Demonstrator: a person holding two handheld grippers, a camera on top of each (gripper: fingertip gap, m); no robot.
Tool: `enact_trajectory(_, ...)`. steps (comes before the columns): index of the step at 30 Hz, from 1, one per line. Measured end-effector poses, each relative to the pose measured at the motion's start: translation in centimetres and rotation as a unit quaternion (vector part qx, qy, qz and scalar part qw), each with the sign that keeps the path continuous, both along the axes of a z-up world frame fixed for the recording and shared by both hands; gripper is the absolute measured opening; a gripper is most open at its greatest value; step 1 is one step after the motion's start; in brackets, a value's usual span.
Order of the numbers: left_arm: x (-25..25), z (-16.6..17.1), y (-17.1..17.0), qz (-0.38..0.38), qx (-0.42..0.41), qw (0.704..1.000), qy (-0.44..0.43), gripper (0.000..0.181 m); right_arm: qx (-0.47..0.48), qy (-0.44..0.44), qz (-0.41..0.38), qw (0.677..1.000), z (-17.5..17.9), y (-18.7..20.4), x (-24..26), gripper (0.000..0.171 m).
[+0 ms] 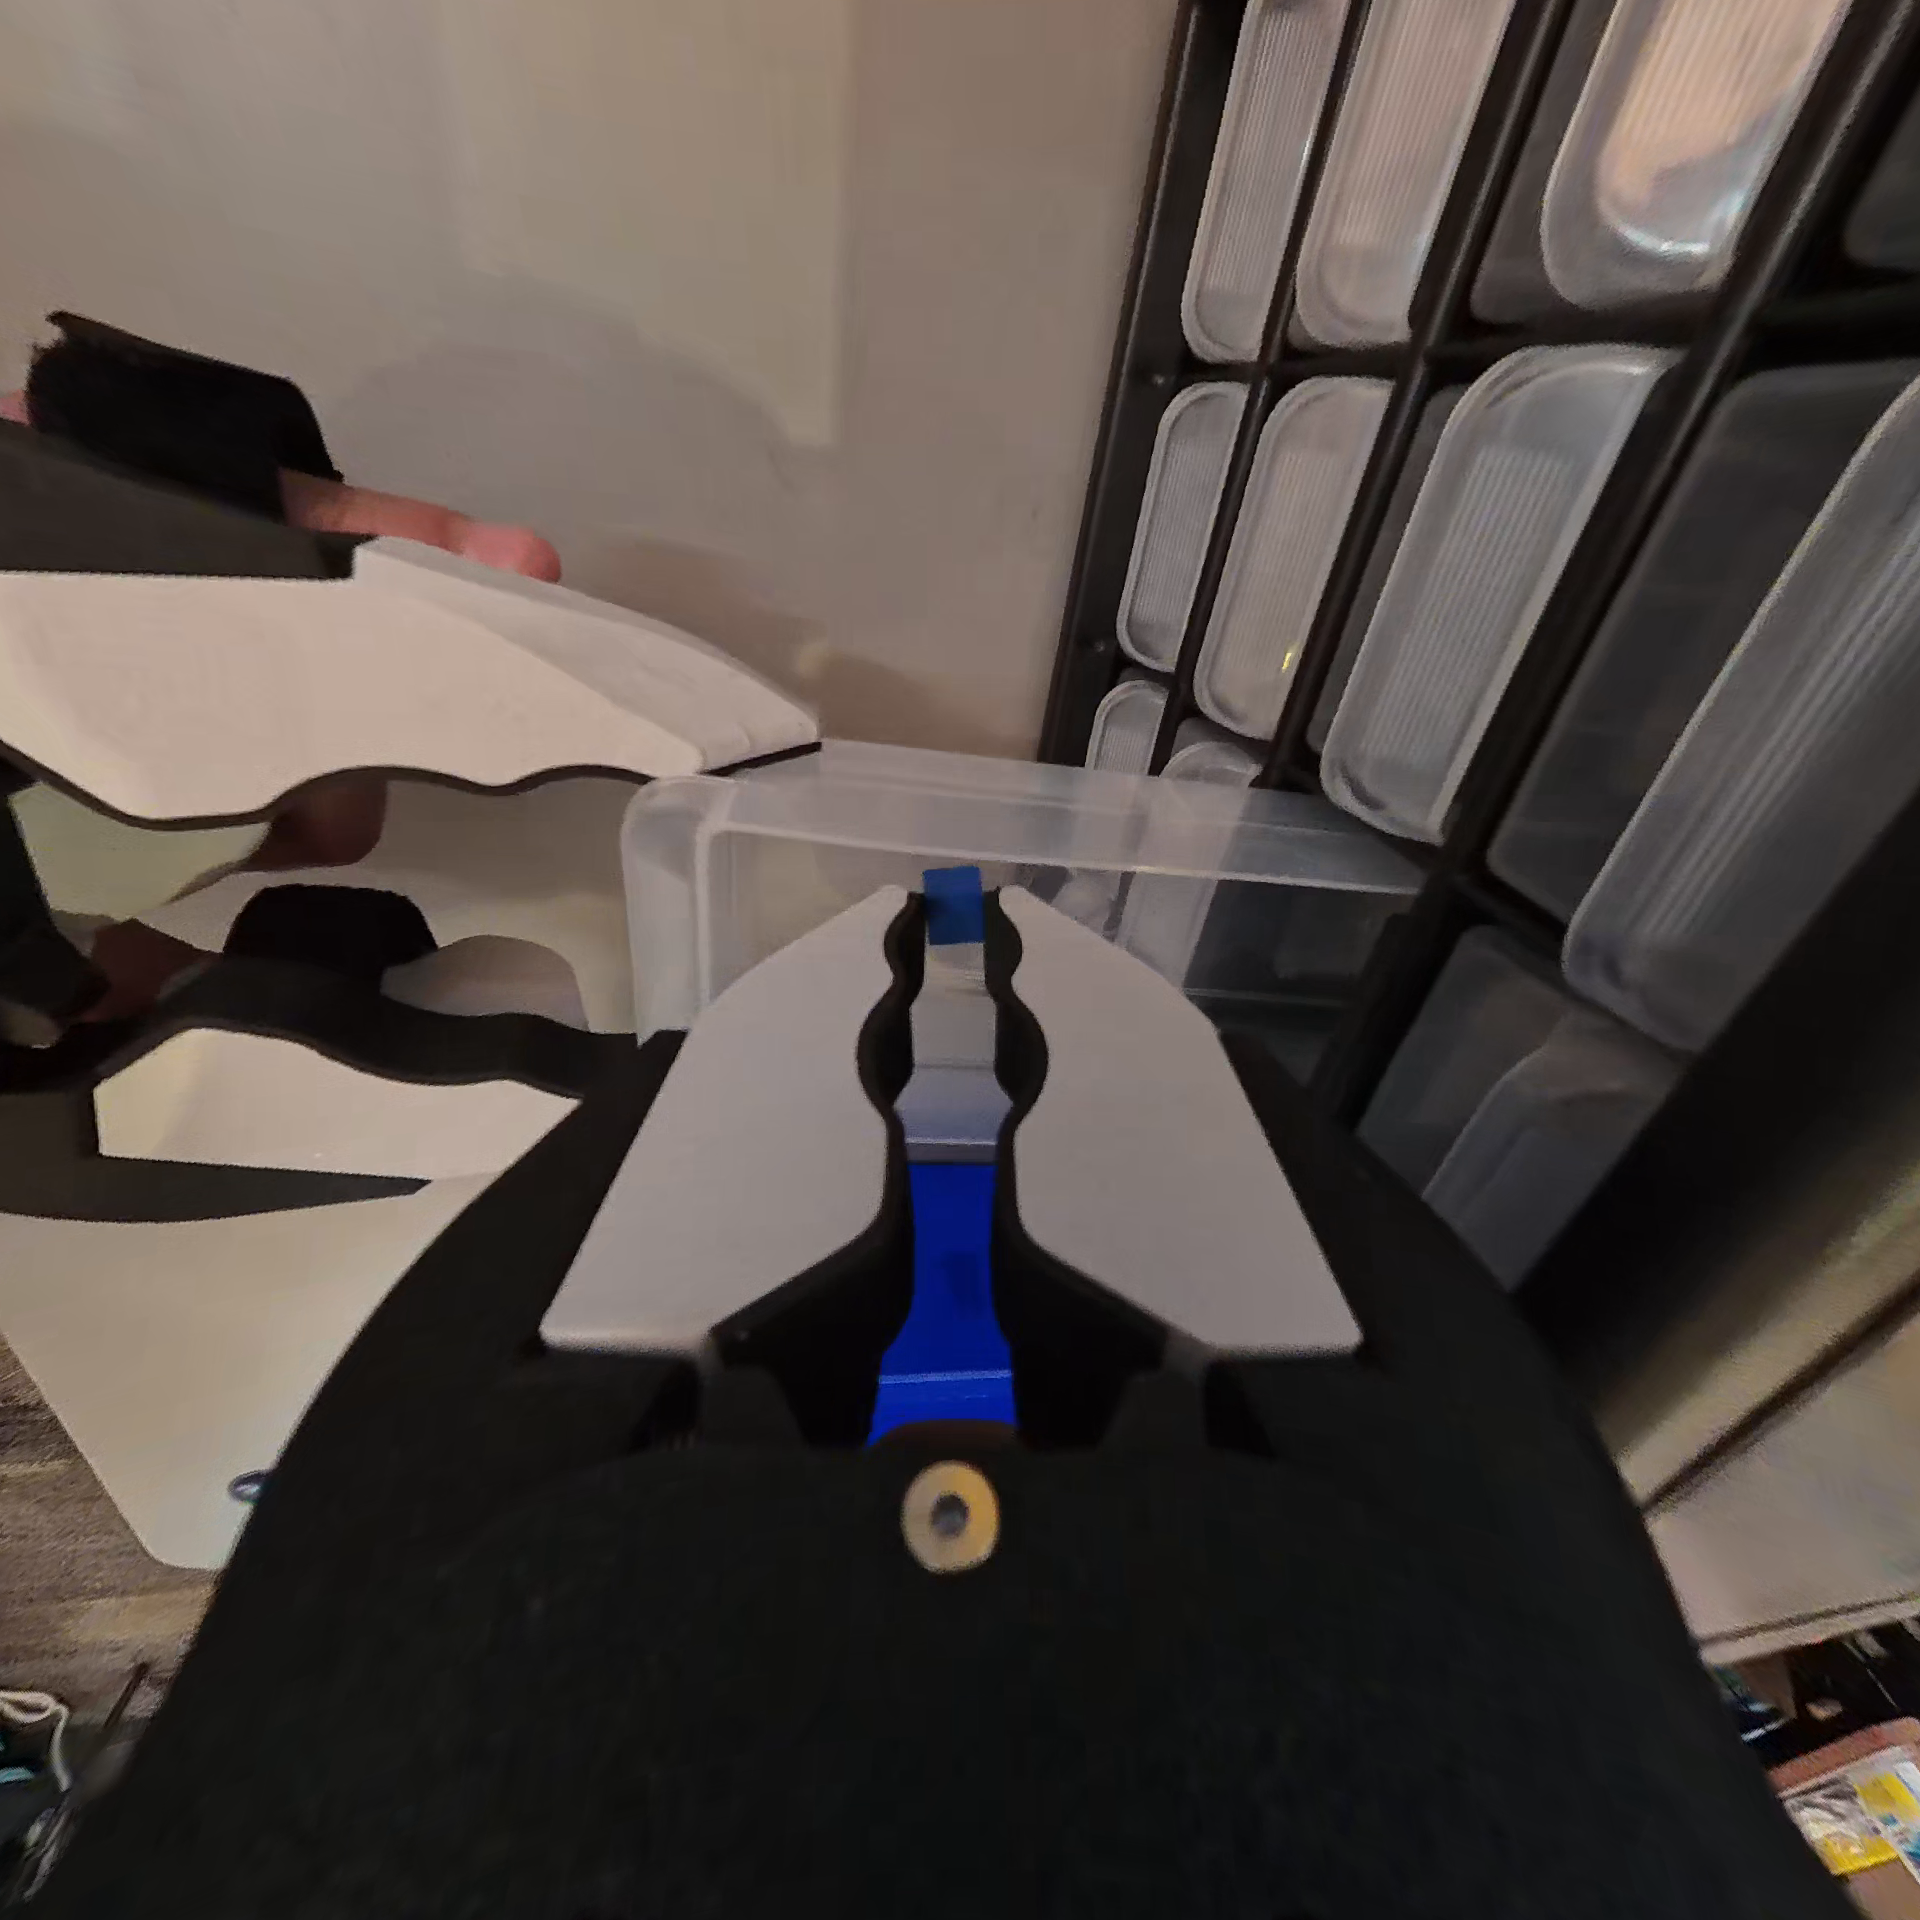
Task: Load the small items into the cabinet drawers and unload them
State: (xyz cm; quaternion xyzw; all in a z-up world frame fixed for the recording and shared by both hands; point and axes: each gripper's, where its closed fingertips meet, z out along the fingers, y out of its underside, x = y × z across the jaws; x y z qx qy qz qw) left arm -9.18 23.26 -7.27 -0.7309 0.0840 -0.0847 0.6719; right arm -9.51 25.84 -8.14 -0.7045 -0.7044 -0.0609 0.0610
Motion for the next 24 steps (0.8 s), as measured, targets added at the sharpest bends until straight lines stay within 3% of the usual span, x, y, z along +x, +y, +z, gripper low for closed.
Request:
enact_trajectory(1, 0.0, 0.0, 0.0, 0.000, 0.001, 1.000, 0.000, 0.061, 0.004, 0.005, 0.002, 1.000, 0.1, 0.0, -0.1, 0.011)
enact_trajectory(5, 0.0, 0.0, 0.0, 0.000, 0.002, 1.000, 0.000, 0.060, 0.019, 0.039, 0.007, 0.999, 1.9, -0.8, -0.1, 0.010)
enact_trajectory(10, -0.1, 0.0, 0.2, -0.004, -0.003, 1.000, -0.006, 0.060, 0.063, 0.098, -0.002, 0.993, 7.4, -2.9, 1.9, 0.010)
enact_trajectory(13, -0.2, -0.1, 0.4, -0.008, -0.010, 1.000, -0.018, 0.060, 0.093, 0.120, -0.044, 0.987, 10.3, -3.5, 5.8, 0.010)
enact_trajectory(16, -0.2, -0.1, 0.4, -0.008, -0.009, 1.000, -0.013, 0.060, 0.113, 0.125, -0.118, 0.979, 11.1, -3.3, 11.6, 0.010)
enact_trajectory(19, -0.2, -0.1, 0.5, -0.010, -0.010, 1.000, -0.017, 0.060, 0.099, 0.107, -0.210, 0.967, 8.3, -3.0, 18.2, 0.011)
enact_trajectory(24, -0.3, 0.1, 0.7, -0.014, -0.008, 1.000, -0.024, 0.061, -0.003, 0.076, -0.306, 0.949, -1.9, -4.7, 24.1, 0.011)
